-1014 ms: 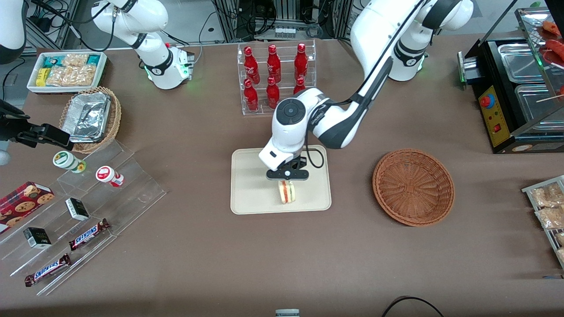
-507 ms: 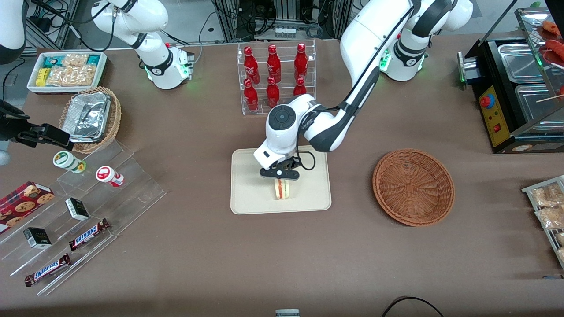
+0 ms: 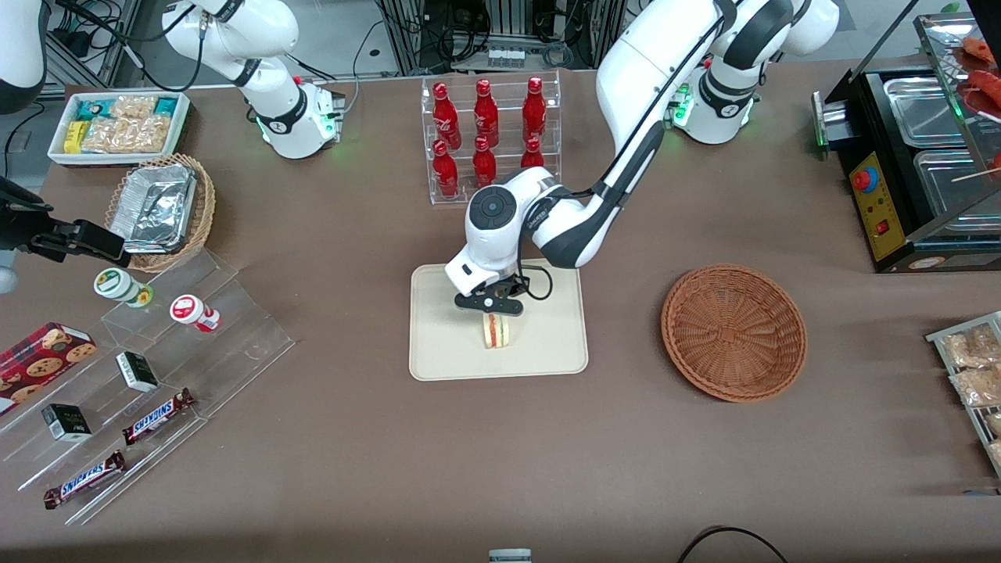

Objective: Place sandwich from basket to tray
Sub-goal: 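Lower the sandwich onto the tray and open the left gripper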

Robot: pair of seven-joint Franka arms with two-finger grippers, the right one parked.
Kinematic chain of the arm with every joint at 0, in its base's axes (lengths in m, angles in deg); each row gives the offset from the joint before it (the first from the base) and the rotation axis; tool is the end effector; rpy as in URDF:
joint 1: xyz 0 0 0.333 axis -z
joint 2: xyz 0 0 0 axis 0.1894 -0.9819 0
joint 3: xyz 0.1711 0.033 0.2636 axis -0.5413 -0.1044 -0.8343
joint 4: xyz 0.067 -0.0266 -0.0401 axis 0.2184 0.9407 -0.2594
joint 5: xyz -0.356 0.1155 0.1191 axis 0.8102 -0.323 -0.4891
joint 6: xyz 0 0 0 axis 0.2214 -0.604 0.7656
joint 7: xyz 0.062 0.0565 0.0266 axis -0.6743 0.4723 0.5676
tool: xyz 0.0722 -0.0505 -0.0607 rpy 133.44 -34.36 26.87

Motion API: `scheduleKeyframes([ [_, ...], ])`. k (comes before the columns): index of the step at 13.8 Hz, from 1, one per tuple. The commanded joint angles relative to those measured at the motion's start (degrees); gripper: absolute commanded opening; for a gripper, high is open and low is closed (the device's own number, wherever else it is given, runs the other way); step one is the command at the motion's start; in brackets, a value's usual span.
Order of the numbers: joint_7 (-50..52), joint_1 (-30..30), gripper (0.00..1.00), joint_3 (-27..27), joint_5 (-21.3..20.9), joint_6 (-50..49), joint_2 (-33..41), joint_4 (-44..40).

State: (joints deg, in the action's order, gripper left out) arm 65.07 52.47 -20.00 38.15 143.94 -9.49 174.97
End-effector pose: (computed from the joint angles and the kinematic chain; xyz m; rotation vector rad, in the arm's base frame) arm 0.4841 -0.5379 0.2384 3.0748 -0.2072 0.0552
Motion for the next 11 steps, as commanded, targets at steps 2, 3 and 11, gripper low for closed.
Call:
scheduleKeyframes([
  [2,0.2,0.1,1.0,-0.5,-0.1,1.6,-0.2,-1.8],
  [3,0.2,0.1,1.0,-0.7,0.1,1.4,0.9,-1.8],
  [11,3.0,-4.8,1.0,-0.9,0.4,-10.5,13.3,-1.3],
])
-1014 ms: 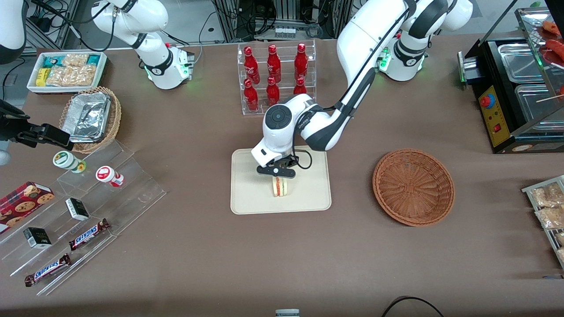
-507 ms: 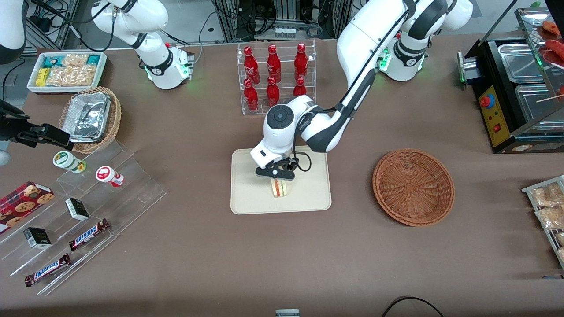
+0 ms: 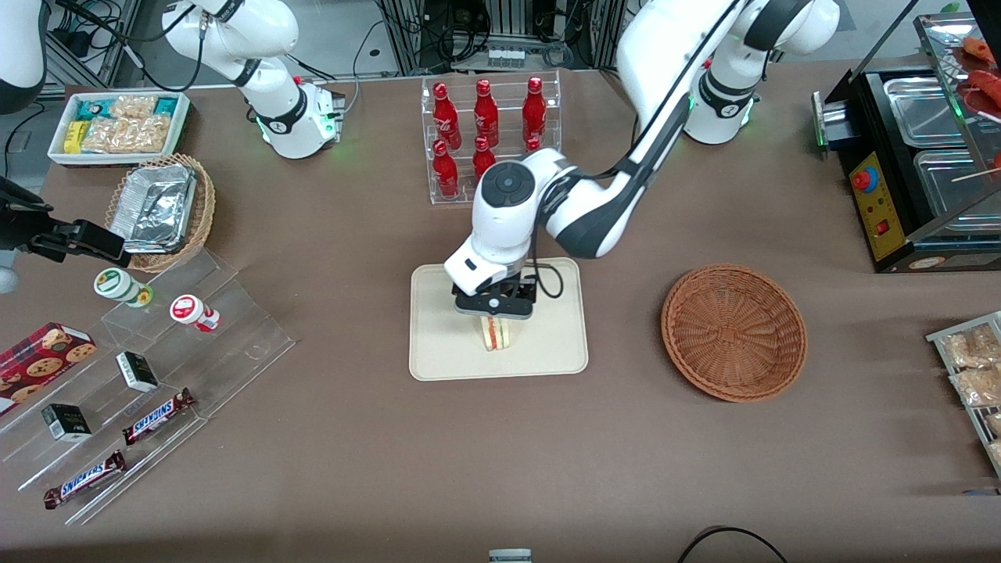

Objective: Place sandwich from basket to tray

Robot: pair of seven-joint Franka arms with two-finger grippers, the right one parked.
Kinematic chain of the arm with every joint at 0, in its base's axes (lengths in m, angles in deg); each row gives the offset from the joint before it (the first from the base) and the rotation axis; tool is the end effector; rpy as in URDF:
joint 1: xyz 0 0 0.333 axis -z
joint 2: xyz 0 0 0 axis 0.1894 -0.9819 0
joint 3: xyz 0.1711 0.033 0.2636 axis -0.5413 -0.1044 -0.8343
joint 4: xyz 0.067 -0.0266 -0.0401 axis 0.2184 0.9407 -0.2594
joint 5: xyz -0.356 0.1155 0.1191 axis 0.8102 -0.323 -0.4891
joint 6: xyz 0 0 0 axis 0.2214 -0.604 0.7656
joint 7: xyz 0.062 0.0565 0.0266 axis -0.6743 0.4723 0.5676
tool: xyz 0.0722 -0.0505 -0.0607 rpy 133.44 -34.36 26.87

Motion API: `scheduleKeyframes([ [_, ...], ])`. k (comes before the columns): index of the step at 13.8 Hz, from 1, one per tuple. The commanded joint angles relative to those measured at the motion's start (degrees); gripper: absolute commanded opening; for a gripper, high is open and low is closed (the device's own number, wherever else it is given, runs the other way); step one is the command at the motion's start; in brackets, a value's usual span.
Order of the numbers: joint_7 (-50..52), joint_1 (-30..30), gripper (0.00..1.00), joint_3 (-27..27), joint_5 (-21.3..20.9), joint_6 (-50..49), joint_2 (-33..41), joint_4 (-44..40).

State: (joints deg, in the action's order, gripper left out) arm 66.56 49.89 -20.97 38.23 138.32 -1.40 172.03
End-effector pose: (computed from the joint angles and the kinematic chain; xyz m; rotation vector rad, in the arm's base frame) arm 0.5224 -0.5117 0.3541 3.0346 -0.0710 0.1894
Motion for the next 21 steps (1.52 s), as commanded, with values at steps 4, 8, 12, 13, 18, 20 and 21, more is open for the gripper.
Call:
scheduleKeyframes([
  [4,2.2,-9.5,1.0,0.2,1.4,-13.9,17.1,5.8],
  [8,-5.9,-17.2,1.0,0.2,1.6,-19.8,24.8,9.7],
  [12,-17.1,-24.5,1.0,0.1,1.6,-26.2,28.3,10.0],
  [13,-20.5,-26.6,1.0,0.1,2.0,-26.9,28.8,10.0],
  [18,-33.6,-34.5,1.0,0.0,4.3,-31.1,32.4,11.1],
  [20,-36.5,-36.2,1.0,0.1,4.9,-31.0,35.1,14.0],
  [21,-37.4,-36.5,1.0,-0.1,5.0,-30.5,36.9,16.5],
])
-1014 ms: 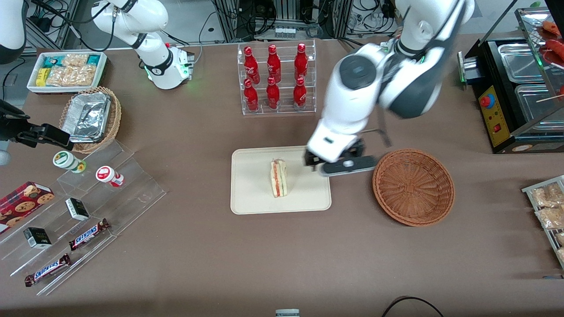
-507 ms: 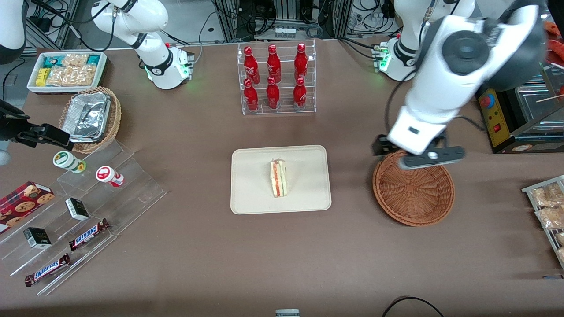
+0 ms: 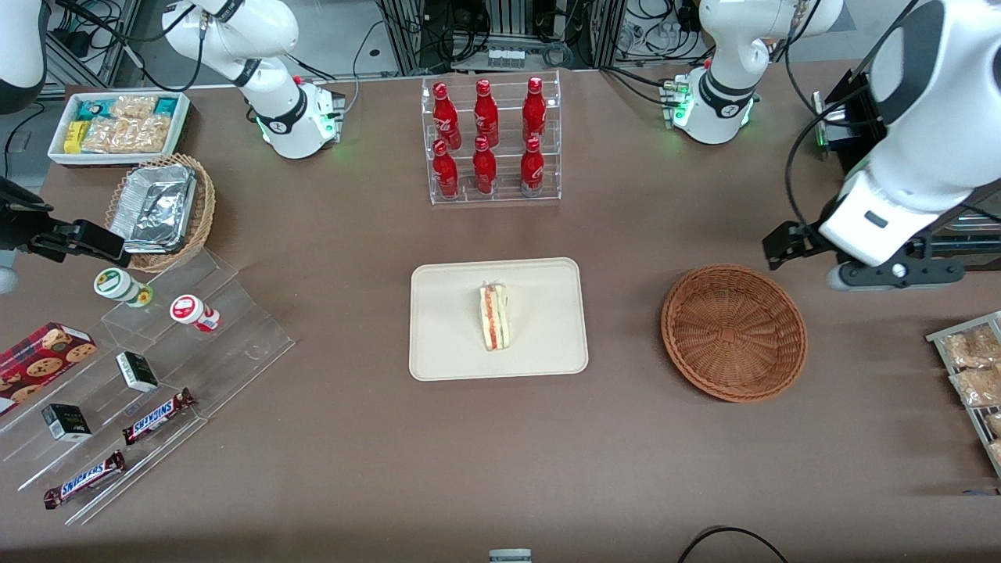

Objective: Place sandwich from basket to tray

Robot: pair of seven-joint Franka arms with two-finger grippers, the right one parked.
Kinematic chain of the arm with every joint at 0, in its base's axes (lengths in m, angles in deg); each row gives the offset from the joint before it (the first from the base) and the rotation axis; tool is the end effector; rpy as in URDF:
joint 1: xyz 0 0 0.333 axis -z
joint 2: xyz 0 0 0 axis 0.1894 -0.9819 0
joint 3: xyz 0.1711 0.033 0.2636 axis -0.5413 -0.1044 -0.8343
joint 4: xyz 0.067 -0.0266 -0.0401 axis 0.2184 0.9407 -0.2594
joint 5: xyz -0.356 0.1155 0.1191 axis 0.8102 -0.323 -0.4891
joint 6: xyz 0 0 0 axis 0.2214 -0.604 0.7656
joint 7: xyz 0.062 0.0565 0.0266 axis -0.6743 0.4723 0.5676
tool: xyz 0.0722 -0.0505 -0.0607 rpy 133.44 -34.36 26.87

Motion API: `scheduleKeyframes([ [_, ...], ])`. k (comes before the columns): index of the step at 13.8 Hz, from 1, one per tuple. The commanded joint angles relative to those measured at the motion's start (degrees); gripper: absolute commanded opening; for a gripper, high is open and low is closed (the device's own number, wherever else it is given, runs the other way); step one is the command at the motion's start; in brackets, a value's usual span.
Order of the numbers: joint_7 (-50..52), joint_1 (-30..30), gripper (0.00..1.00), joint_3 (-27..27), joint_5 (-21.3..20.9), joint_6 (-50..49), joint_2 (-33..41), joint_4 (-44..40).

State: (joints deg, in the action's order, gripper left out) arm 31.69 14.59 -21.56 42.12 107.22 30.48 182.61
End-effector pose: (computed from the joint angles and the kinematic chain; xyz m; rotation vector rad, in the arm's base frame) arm 0.5671 -0.0968 0.5795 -3.1109 0.0100 0.0181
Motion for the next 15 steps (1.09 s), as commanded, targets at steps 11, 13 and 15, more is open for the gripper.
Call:
scheduleKeyframes([
  [11,-2.9,-3.6,1.0,-2.8,1.2,-1.9,3.9,1.3],
  [13,-3.0,-3.9,1.0,-2.8,1.3,-1.9,2.9,-0.6],
  [15,-3.1,-4.1,1.0,-2.9,1.2,-1.9,2.7,-0.8],
])
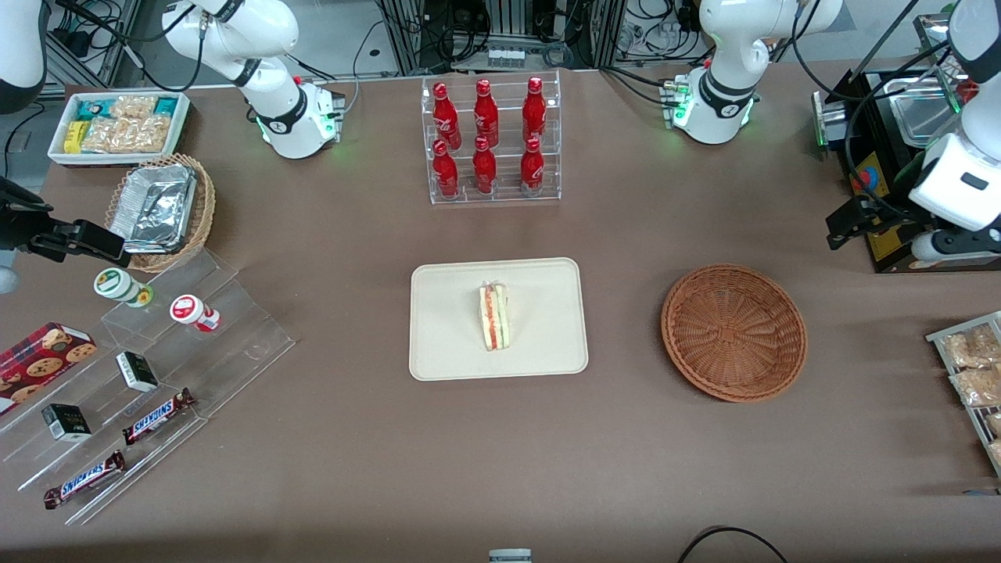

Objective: Place sandwich from basket to tray

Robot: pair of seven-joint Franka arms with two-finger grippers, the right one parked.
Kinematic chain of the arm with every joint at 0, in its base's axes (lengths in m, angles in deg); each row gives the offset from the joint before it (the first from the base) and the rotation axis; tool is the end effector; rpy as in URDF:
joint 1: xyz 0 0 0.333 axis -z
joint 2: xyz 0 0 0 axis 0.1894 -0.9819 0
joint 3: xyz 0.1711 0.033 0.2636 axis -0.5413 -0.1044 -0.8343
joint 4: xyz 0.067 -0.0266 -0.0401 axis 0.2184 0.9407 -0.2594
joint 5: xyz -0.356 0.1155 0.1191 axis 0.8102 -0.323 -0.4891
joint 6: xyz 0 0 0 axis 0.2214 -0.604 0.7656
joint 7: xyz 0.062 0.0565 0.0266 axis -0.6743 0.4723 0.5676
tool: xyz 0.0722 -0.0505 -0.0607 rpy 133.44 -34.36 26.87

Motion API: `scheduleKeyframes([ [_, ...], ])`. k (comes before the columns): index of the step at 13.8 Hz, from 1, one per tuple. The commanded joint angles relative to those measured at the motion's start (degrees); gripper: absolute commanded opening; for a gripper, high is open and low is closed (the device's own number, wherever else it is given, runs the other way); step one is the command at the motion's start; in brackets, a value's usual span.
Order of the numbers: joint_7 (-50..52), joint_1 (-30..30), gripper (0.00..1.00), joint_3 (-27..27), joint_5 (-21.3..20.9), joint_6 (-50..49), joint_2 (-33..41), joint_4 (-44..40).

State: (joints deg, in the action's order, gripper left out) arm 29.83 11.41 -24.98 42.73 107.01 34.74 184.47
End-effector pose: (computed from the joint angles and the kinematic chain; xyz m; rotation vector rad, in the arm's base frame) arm 0.5530 -0.0326 0.6055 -3.1167 -0.1211 -0.0365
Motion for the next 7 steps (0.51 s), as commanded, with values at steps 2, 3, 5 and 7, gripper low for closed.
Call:
scheduleKeyframes([
  [2,-1.4,-2.0,1.0,0.6,0.6,-1.3,-1.9,-2.6],
  [3,-1.4,-2.0,1.0,0.6,0.6,-1.4,-2.2,-2.6],
  [5,-1.9,-1.8,1.0,0.4,0.7,-1.7,-1.7,-2.7],
  [7,-5.1,-1.5,1.0,0.2,0.6,-3.9,-1.6,-4.6],
])
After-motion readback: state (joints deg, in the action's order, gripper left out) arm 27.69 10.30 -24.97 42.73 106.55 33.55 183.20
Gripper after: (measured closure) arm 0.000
